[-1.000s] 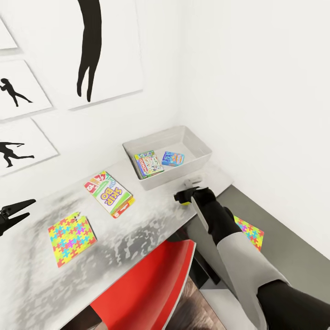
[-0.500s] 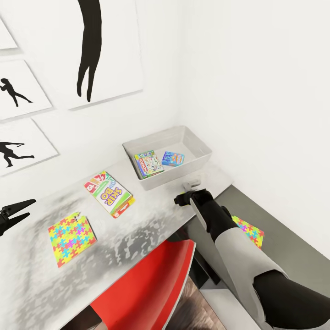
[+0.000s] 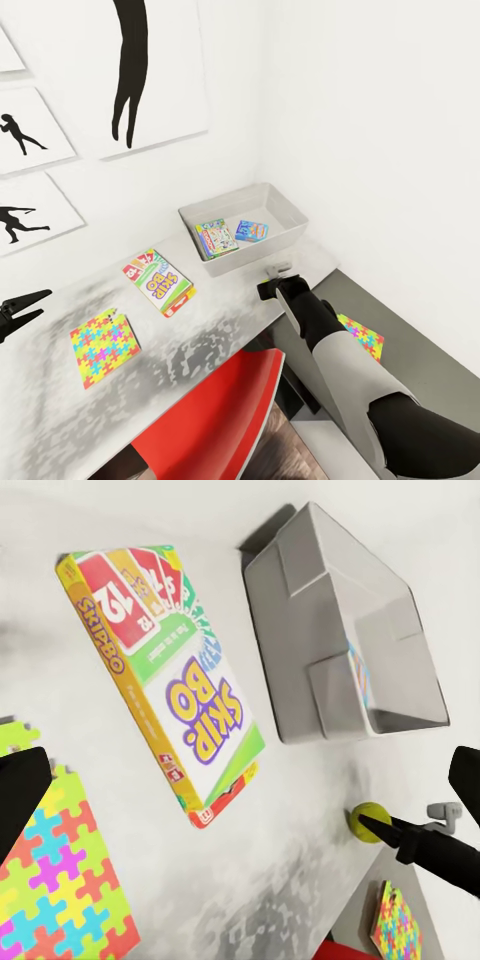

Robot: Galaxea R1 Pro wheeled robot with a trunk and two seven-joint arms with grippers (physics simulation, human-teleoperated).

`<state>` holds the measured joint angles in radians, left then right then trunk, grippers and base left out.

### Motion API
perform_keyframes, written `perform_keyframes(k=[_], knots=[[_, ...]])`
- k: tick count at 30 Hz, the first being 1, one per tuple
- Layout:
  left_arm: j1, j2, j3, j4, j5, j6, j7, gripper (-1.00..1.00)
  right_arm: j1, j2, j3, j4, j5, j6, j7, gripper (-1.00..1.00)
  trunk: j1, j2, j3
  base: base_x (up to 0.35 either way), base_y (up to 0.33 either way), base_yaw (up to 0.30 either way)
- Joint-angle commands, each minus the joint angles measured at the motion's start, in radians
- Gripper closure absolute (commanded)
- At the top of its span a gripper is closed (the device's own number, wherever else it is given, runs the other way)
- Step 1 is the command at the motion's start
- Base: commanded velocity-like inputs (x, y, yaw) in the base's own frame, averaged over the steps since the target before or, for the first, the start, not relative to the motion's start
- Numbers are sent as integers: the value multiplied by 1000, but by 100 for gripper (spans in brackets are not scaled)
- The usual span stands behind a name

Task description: Put all the toys in the child's room - the three board games (two on the bed and one on the table), the two jigsaw puzzles on the table, and the tennis ball on the table - inside the toy box on the table in the child's room.

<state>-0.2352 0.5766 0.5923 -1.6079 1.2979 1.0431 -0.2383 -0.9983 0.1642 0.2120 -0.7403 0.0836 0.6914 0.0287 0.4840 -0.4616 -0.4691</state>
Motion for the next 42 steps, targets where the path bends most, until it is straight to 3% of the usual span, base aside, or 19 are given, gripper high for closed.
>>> perform_keyframes(k=[1, 10, 17, 26, 30, 33, 34, 36, 40, 42], knots=[[-1, 0, 1, 0, -10, 4, -10, -100, 0, 0, 1, -1, 3, 5, 3, 100, 0, -1, -1, 0, 0, 0], [-1, -15, 23, 0, -10, 4, -9, -100, 1, -3, 0, -25, 5, 5, 4, 100, 0, -1, -1, 0, 0, 0], [0, -15, 27, 2, -11, 4, 1, -100, 15, -7, -2, -141, 7, 17, 5, 100, 0, -1, -1, 0, 0, 0], [1, -14, 27, 2, -10, 4, 1, -100, 20, -16, -3, -192, 8, 23, 8, 100, 0, -1, -1, 0, 0, 0], [1, -14, 27, 2, -9, 4, 1, -100, 57, -26, -4, -255, 15, 64, 11, 100, 0, -1, -1, 0, 0, 0], [1, -13, 28, 2, -9, 4, 1, -100, 102, -71, 2, -378, 12, 158, 12, 100, 0, -1, -1, 0, 0, 0], [1, -13, 28, 2, -9, 4, 1, -100, 128, -101, 7, -448, 11, 205, 12, 100, 0, -1, -1, 0, 0, 0], [1, -12, 29, 2, -9, 4, 1, -100, 172, -137, 11, -540, 13, 259, 12, 100, 0, -1, -1, 0, 0, 0], [1, -11, 43, 2, -9, 4, 1, -100, 240, -181, 14, -671, 16, 308, 13, 100, 0, -1, -1, 0, 0, 0], [1, -11, 48, 2, -9, 4, 1, -100, 274, -221, 11, -760, 12, 336, 20, 100, 0, -1, -1, 0, 0, 0]])
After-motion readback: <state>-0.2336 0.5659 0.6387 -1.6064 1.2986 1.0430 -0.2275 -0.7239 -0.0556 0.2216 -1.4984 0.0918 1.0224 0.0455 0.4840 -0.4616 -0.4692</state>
